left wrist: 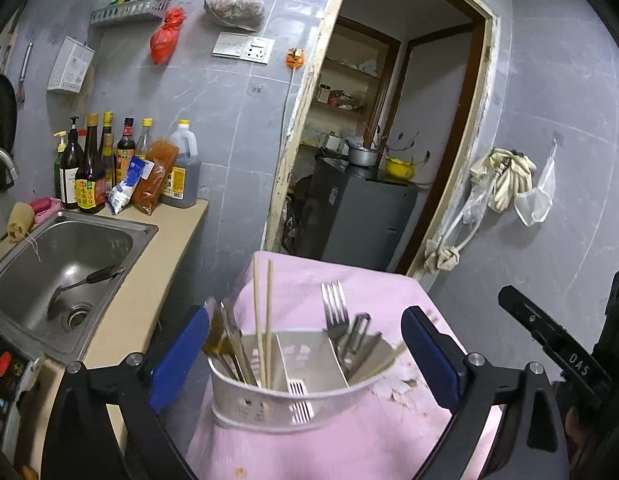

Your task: Organize utensils

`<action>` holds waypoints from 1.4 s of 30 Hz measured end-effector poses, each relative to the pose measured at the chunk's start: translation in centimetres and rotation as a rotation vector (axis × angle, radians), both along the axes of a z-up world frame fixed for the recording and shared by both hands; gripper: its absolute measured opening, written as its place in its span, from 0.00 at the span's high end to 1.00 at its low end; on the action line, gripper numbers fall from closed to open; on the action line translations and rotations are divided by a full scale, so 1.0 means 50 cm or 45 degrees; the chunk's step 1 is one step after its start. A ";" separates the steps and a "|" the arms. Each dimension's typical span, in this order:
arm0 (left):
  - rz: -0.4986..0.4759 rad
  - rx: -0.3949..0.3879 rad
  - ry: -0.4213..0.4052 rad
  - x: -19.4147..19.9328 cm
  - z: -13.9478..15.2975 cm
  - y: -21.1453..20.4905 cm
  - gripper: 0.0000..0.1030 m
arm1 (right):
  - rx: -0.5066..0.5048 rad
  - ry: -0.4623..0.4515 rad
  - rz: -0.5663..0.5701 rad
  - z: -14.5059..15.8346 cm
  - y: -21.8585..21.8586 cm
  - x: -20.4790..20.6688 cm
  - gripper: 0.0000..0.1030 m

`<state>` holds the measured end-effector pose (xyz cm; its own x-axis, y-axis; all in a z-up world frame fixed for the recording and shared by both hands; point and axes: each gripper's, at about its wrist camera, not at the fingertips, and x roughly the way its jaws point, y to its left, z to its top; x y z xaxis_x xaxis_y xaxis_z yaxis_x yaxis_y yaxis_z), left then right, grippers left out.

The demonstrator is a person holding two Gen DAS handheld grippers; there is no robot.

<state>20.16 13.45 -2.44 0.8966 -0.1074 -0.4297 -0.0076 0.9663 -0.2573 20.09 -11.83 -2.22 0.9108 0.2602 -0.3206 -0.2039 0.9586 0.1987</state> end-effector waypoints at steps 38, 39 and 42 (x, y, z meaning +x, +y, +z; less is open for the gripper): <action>0.093 0.117 0.052 -0.297 0.002 -0.141 0.03 | -0.134 0.078 -0.040 0.022 -0.188 -0.300 0.02; 0.092 0.118 0.050 -0.297 0.003 -0.142 0.03 | -0.134 0.078 -0.040 0.022 -0.188 -0.299 0.02; 0.090 0.122 0.047 -0.300 0.005 -0.145 0.03 | -0.133 0.077 -0.039 0.023 -0.190 -0.302 0.02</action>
